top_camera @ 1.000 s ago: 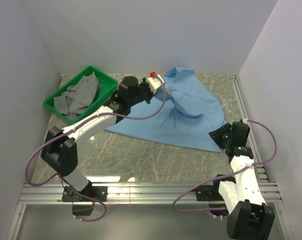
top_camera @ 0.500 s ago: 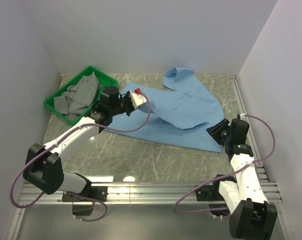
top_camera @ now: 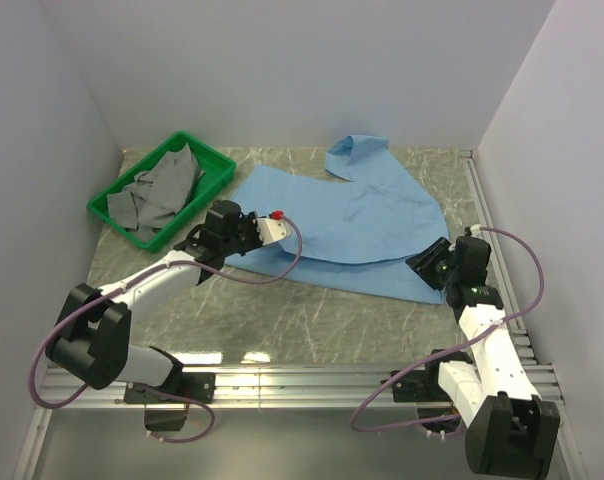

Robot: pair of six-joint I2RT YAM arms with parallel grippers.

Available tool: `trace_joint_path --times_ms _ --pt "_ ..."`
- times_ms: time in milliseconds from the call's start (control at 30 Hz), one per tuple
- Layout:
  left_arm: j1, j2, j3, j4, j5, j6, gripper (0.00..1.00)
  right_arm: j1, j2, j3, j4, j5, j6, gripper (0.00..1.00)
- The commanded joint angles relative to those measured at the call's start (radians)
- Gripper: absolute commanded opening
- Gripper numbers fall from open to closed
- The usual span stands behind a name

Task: Fold and stack the long sleeve shirts
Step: Fold the shirt

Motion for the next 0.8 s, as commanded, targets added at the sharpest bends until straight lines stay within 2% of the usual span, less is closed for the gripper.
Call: trace_joint_path --times_ms 0,67,200,433,500,533,567,633,667,733,767 --pt "-0.001 -0.051 -0.046 0.158 -0.099 0.067 0.02 0.020 0.006 0.045 0.040 0.018 -0.016 0.45" --pt "-0.001 -0.068 -0.081 0.249 -0.133 0.088 0.02 0.023 0.004 0.043 0.041 0.023 -0.016 0.45" --pt "0.002 -0.076 -0.101 0.320 -0.177 0.112 0.02 0.028 0.007 0.042 0.049 0.017 -0.012 0.45" --pt "-0.001 -0.137 -0.176 0.309 -0.148 -0.005 0.10 0.039 -0.002 0.053 0.037 0.023 -0.030 0.45" --pt "0.001 -0.177 -0.217 0.312 -0.167 -0.068 0.49 0.043 -0.003 0.056 0.035 0.025 -0.039 0.45" --pt "0.001 -0.191 -0.227 0.308 -0.183 -0.089 0.63 0.046 -0.005 0.057 0.034 0.026 -0.044 0.45" --pt "0.002 -0.220 -0.237 0.312 -0.184 -0.156 0.67 0.054 -0.003 0.059 0.032 0.031 -0.047 0.46" --pt "0.001 -0.257 -0.270 0.324 -0.219 -0.218 0.67 0.066 -0.003 0.063 0.029 0.044 -0.053 0.46" --pt "0.002 -0.298 -0.282 0.350 -0.277 -0.337 0.68 0.077 -0.002 0.066 0.029 0.048 -0.056 0.46" --pt "0.004 -0.341 -0.296 0.367 -0.337 -0.486 0.60 0.088 0.000 0.074 0.024 0.060 -0.062 0.46" --pt "0.004 -0.381 -0.294 0.348 -0.377 -0.616 0.56 0.098 0.000 0.077 0.024 0.066 -0.067 0.46"
